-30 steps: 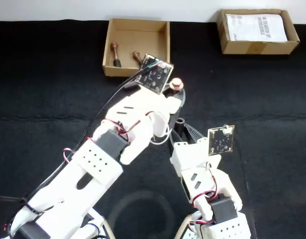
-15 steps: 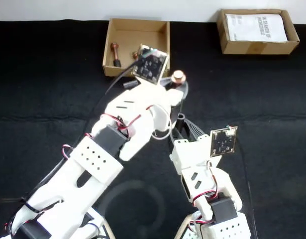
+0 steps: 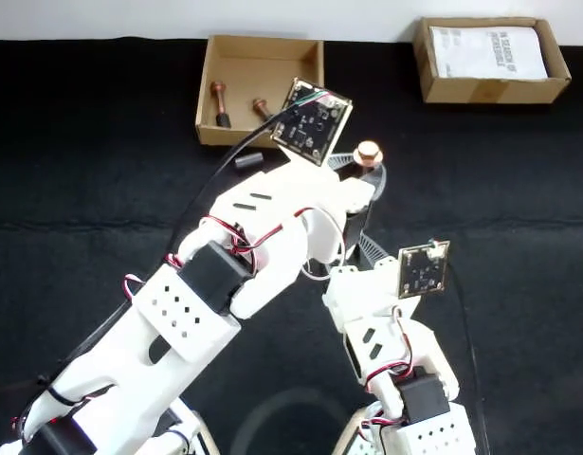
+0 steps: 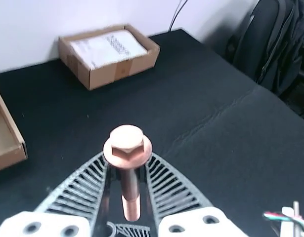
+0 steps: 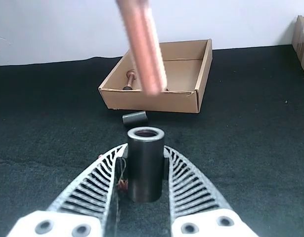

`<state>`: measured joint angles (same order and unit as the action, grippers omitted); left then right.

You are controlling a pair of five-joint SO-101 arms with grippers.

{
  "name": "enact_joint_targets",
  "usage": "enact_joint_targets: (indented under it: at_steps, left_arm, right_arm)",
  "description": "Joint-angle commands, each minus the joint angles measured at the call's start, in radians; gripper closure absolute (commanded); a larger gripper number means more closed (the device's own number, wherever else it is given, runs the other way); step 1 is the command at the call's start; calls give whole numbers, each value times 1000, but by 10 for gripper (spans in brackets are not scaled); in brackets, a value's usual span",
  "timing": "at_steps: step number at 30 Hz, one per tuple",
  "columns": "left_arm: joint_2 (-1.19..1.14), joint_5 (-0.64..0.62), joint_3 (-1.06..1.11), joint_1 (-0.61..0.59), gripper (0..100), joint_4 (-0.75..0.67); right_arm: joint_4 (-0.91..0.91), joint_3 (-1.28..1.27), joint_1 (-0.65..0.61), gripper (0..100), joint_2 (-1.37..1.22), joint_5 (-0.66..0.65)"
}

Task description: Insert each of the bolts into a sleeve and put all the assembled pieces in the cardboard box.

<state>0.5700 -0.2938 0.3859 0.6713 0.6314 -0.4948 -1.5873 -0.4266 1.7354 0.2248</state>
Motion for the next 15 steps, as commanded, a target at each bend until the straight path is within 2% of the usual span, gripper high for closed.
enact_joint_targets:
  at_steps: [1,7,12,15]
  left_arm:
    - [4,3,4,-30,991,-3]
    - [-27,5,21,-101,991,-14]
    - [-64,3,19,-96,991,-17]
    - [-70,-2,19,-91,991,-17]
  right_arm:
    - [25,7,-2,991,7,5]
    - [25,7,-2,991,7,5]
    - [25,10,-2,991,7,-2]
    - [25,5,-2,991,7,-61]
